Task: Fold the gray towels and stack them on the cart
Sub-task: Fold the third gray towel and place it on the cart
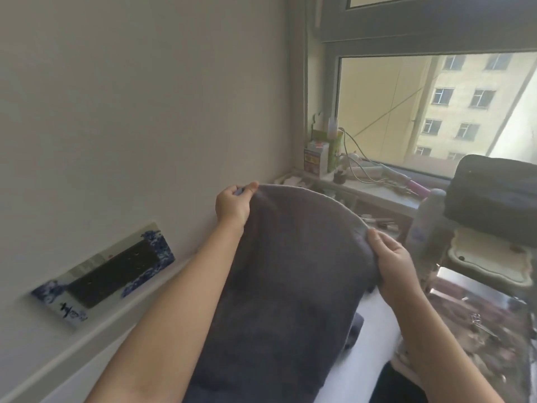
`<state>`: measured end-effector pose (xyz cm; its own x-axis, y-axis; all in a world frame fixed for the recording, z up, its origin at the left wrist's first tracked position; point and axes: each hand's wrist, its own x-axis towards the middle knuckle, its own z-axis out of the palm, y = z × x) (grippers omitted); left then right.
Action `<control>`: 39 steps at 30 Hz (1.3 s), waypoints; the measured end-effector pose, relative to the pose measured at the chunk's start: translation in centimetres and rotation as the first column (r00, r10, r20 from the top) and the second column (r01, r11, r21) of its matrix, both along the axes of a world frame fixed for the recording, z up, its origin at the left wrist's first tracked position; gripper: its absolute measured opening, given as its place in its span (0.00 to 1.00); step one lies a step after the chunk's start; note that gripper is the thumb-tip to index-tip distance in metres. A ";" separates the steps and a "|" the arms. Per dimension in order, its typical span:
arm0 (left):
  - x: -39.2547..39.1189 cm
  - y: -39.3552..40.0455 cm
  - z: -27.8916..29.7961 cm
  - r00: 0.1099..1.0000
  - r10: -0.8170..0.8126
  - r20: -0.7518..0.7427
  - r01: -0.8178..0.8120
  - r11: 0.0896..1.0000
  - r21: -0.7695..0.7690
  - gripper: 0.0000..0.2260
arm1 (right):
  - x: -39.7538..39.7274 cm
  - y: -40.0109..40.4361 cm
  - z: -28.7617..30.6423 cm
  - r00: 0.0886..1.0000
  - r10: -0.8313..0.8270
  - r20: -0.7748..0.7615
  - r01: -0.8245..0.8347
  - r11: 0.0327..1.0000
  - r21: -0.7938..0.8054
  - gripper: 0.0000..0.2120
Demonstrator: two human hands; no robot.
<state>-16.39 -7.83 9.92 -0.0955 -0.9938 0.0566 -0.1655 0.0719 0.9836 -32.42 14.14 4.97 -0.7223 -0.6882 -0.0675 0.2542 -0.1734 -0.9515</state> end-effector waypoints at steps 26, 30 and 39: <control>60.3 17.5 -6.7 0.762 0.231 -0.605 0.046 0.913 0.406 0.23 | 56.5 9.8 -2.7 0.661 0.750 -0.029 -0.736 0.656 0.170 0.15; 67.1 21.2 -13.1 0.631 0.434 -0.644 -0.036 0.845 0.534 0.20 | 62.7 12.0 -8.1 0.489 0.869 -0.076 -0.764 0.469 0.443 0.16; 72.2 26.1 -22.4 0.737 0.603 -0.306 -0.228 0.648 0.727 0.06 | 68.1 13.3 -13.9 0.069 0.994 -0.081 -0.602 0.106 0.792 0.16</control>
<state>55.80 18.26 -12.44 0.1920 -0.7279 -0.6583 0.4877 -0.5113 0.7076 35.67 27.49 -8.95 0.3107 -0.7910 -0.5270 -0.6354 0.2396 -0.7341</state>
